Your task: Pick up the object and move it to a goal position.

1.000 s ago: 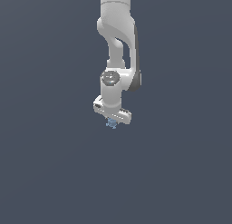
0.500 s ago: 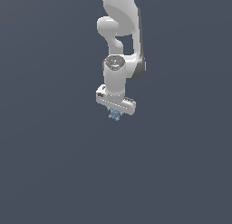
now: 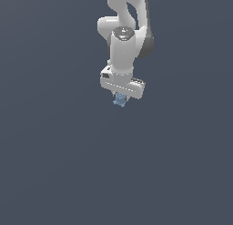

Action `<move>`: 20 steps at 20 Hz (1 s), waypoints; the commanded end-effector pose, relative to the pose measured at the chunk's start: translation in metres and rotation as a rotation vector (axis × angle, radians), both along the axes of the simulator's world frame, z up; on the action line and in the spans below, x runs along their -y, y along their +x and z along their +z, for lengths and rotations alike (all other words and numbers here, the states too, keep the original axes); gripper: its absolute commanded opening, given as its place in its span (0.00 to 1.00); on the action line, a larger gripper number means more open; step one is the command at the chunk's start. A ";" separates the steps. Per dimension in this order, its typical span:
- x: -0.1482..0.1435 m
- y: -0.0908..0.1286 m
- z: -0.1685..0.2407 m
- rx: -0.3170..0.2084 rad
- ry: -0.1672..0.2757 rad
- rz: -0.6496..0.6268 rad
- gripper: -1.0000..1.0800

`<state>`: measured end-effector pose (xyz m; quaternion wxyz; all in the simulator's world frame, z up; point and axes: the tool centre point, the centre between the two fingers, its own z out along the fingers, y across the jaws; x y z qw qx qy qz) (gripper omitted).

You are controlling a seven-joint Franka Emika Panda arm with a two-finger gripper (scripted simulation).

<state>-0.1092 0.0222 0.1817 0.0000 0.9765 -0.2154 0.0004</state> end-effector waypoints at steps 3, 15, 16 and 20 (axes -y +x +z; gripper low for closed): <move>-0.011 -0.014 0.034 0.000 -0.001 0.000 0.00; -0.028 -0.034 0.086 0.000 -0.001 0.000 0.00; -0.028 -0.034 0.087 -0.001 0.000 0.000 0.00; -0.028 -0.034 0.087 -0.001 0.000 0.000 0.00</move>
